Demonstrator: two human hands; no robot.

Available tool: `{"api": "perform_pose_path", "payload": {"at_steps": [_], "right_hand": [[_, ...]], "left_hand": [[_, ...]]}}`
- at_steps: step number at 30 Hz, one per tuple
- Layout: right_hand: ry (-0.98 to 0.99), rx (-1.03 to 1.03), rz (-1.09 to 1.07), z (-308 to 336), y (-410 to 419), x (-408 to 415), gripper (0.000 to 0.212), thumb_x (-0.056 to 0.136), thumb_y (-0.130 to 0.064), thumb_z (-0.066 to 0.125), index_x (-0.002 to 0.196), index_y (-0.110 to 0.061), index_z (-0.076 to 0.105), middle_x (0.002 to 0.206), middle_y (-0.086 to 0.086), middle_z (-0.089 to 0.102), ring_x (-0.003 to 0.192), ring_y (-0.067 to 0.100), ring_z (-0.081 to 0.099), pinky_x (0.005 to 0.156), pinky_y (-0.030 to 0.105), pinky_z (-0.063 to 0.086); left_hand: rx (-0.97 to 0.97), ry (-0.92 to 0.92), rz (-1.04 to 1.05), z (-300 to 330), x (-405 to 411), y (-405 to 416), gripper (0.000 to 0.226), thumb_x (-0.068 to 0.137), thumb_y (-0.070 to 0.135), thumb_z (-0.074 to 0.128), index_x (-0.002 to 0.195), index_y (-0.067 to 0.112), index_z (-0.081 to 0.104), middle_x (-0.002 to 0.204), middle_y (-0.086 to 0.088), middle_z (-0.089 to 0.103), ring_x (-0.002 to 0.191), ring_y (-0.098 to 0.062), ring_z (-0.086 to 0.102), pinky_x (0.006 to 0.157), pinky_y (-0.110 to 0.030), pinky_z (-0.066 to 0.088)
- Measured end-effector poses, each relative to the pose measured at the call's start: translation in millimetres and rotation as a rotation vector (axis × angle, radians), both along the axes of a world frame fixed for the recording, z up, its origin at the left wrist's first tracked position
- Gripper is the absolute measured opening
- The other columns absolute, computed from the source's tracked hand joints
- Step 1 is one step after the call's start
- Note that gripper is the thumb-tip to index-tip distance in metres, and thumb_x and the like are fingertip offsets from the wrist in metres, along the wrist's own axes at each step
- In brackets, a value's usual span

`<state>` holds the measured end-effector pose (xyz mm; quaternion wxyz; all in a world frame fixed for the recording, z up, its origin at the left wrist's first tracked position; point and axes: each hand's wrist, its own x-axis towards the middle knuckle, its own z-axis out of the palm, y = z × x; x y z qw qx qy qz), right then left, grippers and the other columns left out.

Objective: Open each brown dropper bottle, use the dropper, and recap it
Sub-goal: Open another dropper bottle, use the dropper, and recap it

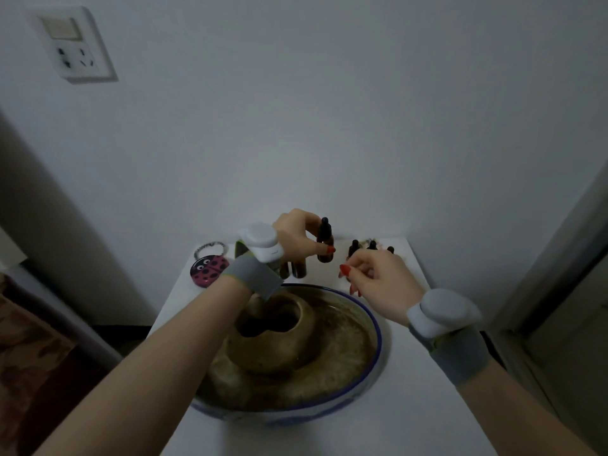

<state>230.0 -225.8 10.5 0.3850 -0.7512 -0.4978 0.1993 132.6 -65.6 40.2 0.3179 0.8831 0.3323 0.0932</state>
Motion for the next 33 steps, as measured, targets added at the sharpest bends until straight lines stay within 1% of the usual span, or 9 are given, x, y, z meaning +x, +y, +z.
{"api": "perform_pose_path", "payload": {"at_steps": [5, 6, 7, 9, 10, 15, 18, 25, 33], "right_hand": [[-0.015, -0.024, 0.009, -2.6, -4.6, 3.2, 0.015, 0.097, -0.024, 0.054, 0.091, -0.018, 0.066, 0.073, 0.004, 0.069, 0.071, 0.016, 0.066, 0.075, 0.033, 0.056], [-0.020, -0.025, 0.007, -2.5, -5.3, 4.2, 0.015, 0.096, -0.023, 0.054, 0.091, -0.017, 0.066, 0.073, 0.005, 0.069, 0.071, 0.016, 0.066, 0.076, 0.033, 0.056], [-0.024, -0.024, 0.004, -2.3, -6.0, 5.1, 0.014, 0.096, -0.022, 0.055, 0.092, -0.016, 0.067, 0.074, 0.006, 0.069, 0.071, 0.016, 0.066, 0.076, 0.033, 0.056], [-0.028, -0.023, 0.004, -1.1, -6.3, 5.6, 0.013, 0.095, -0.021, 0.056, 0.093, -0.014, 0.067, 0.074, 0.008, 0.070, 0.071, 0.018, 0.067, 0.076, 0.034, 0.056], [-0.027, -0.022, 0.005, -0.4, -6.4, 5.5, 0.013, 0.095, -0.021, 0.056, 0.094, -0.014, 0.067, 0.074, 0.009, 0.070, 0.071, 0.019, 0.067, 0.076, 0.034, 0.056], [-0.019, 0.002, 0.007, 2.5, -5.9, 3.5, 0.013, 0.095, -0.018, 0.056, 0.093, -0.014, 0.068, 0.073, 0.009, 0.070, 0.071, 0.021, 0.067, 0.077, 0.039, 0.056], [-0.023, 0.010, 0.006, 2.9, -5.5, 2.9, 0.013, 0.095, -0.017, 0.057, 0.092, -0.012, 0.068, 0.073, 0.008, 0.070, 0.071, 0.021, 0.067, 0.076, 0.041, 0.056], [-0.029, 0.021, 0.004, 3.1, -5.2, 2.6, 0.010, 0.093, -0.019, 0.060, 0.093, -0.013, 0.068, 0.071, 0.008, 0.070, 0.068, 0.018, 0.066, 0.076, 0.037, 0.057], [-0.026, 0.027, 0.007, 1.1, -4.9, 4.6, 0.009, 0.093, -0.018, 0.060, 0.095, -0.014, 0.068, 0.072, 0.008, 0.070, 0.069, 0.017, 0.066, 0.076, 0.034, 0.056]], "left_hand": [[0.037, 0.114, -0.026, -9.1, 16.5, 12.8, 0.030, 0.075, 0.039, 0.076, 0.102, 0.029, 0.067, 0.120, 0.004, 0.065, 0.074, -0.016, 0.068, 0.053, -0.025, 0.050], [0.061, 0.131, -0.015, -13.4, 19.4, 15.5, 0.030, 0.073, 0.043, 0.075, 0.100, 0.032, 0.067, 0.128, 0.003, 0.061, 0.081, -0.019, 0.069, 0.060, -0.029, 0.052], [0.129, 0.155, -0.006, -18.5, 22.4, 19.3, 0.028, 0.071, 0.047, 0.075, 0.096, 0.037, 0.065, 0.136, 0.003, 0.055, 0.098, -0.023, 0.066, 0.073, -0.034, 0.053], [0.277, 0.198, -0.034, -28.3, 25.0, 25.1, 0.025, 0.069, 0.054, 0.073, 0.089, 0.043, 0.062, 0.144, 0.004, 0.047, 0.137, -0.022, 0.038, 0.104, -0.043, 0.035], [0.319, 0.207, -0.058, -32.2, 25.4, 27.1, 0.027, 0.069, 0.057, 0.073, 0.091, 0.043, 0.063, 0.142, 0.005, 0.047, 0.143, -0.020, 0.026, 0.109, -0.044, 0.025], [0.390, 0.341, -0.060, -40.3, 25.7, 33.0, 0.050, 0.068, 0.062, 0.071, 0.112, 0.039, 0.065, 0.150, 0.003, 0.034, 0.147, -0.021, 0.010, 0.112, -0.049, 0.012], [0.393, 0.375, -0.033, -38.8, 23.8, 31.7, 0.051, 0.068, 0.063, 0.071, 0.113, 0.039, 0.065, 0.152, 0.002, 0.031, 0.147, -0.021, 0.006, 0.113, -0.049, 0.009], [0.454, 0.467, 0.019, -33.2, 21.8, 20.2, 0.041, 0.068, 0.067, 0.070, 0.097, 0.038, 0.070, 0.153, 0.004, 0.030, 0.148, -0.019, -0.008, 0.115, -0.055, -0.008], [0.465, 0.681, 0.007, -20.3, 24.4, 9.7, 0.059, 0.072, 0.070, 0.063, 0.120, 0.037, 0.062, 0.155, 0.004, 0.025, 0.148, -0.023, -0.014, 0.112, -0.064, -0.012]]}}
